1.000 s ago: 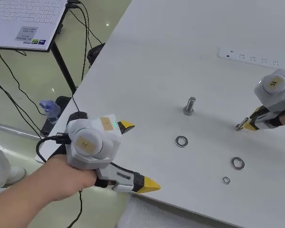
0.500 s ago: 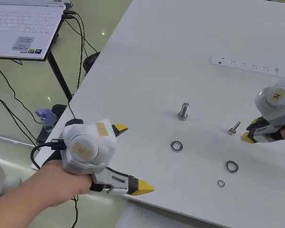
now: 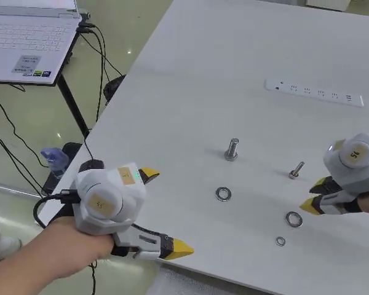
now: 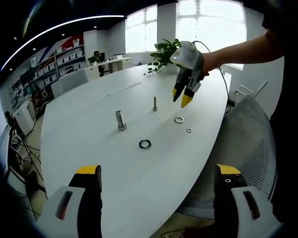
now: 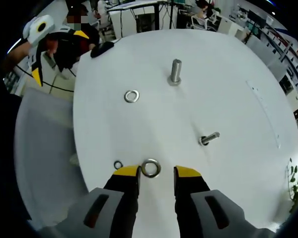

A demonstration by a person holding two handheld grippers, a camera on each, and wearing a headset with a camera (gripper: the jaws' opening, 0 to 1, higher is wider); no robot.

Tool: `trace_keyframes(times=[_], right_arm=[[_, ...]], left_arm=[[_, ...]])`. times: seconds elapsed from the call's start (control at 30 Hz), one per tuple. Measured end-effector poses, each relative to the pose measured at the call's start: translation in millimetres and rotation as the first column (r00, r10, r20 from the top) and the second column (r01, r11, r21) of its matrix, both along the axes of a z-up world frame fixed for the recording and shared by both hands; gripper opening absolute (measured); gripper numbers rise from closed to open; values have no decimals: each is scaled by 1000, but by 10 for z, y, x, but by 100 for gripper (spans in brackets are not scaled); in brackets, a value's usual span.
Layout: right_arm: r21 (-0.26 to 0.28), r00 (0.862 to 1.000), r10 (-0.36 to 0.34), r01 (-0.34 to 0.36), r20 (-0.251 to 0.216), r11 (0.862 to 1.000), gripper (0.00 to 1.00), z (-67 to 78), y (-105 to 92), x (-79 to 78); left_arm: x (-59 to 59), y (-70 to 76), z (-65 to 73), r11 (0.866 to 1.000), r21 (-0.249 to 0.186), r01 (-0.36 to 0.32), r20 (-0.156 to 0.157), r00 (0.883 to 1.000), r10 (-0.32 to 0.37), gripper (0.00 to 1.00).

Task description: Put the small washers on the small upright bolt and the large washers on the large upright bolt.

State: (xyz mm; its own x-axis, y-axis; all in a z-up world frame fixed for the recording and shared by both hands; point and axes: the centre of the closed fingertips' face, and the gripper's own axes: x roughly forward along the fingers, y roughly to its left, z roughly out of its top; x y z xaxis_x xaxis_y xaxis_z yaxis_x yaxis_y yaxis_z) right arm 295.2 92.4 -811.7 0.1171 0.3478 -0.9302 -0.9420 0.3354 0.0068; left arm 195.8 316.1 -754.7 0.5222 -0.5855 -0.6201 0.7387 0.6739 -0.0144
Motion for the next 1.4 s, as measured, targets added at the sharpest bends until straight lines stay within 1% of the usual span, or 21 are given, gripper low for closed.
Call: trace_keyframes(times=[0.07,0.1,0.23,0.3,0.47,0.53,0.6,0.67,0.8,0.87,0.97,1.03,1.1,1.2,1.4], right_arm=[[0,1000,7,-7,-5,1000,28,-13,8,-68],[3,1000,10,-10,-7,1000,28,-19,18,-112],[16,1000,17,-17,-17,1000,28,-52,64,-238],[18,1000,21,-20,-21,1000,28,-72,80,-283],[27,999,30,-29,-26,999,28,-157,115,-384],[30,999,36,-35,-29,999,28,-220,129,-432],[17,999,48,-47,-27,999,28,-298,114,-450],[5,998,59,-59,-19,998,28,-338,103,-460],[6,997,71,-71,-16,997,28,-400,119,-482],[-4,997,83,-83,-6,997,28,-447,116,-481],[-3,997,82,-82,-9,997,28,-523,133,-507],[-5,996,88,-88,-9,996,27,-573,139,-521],[-4,996,90,-90,-15,996,27,-592,154,-548],[-19,995,102,-102,-10,995,27,-628,162,-557],[-35,993,114,-115,-8,993,26,-646,176,-579]], left_arm=[[5,-7,22,1000,-3,-1,6,1000,1,94],[19,-8,38,1000,-6,-3,15,1000,3,94],[12,-9,46,1000,6,0,15,1000,-1,94],[11,-8,54,1000,3,0,17,1000,0,94],[-11,-14,60,1000,5,1,17,1000,-1,93],[-13,-10,67,1000,2,-9,22,1000,9,94],[-18,-13,66,1000,-4,-15,24,1000,15,94],[-30,-14,53,1000,-2,-15,21,1000,15,93],[-52,-17,41,1000,-6,-17,15,1000,17,93],[-57,-12,38,1000,-3,-16,17,1000,17,93],[-67,-12,50,1000,-8,-18,18,1000,18,91],[-76,-2,38,1000,1,-16,17,1000,16,91],[-85,-5,37,1000,-1,-15,15,1000,15,90],[-91,9,41,1000,-3,-18,16,1000,18,90],[-113,25,45,1000,-9,-20,16,1000,20,90]])
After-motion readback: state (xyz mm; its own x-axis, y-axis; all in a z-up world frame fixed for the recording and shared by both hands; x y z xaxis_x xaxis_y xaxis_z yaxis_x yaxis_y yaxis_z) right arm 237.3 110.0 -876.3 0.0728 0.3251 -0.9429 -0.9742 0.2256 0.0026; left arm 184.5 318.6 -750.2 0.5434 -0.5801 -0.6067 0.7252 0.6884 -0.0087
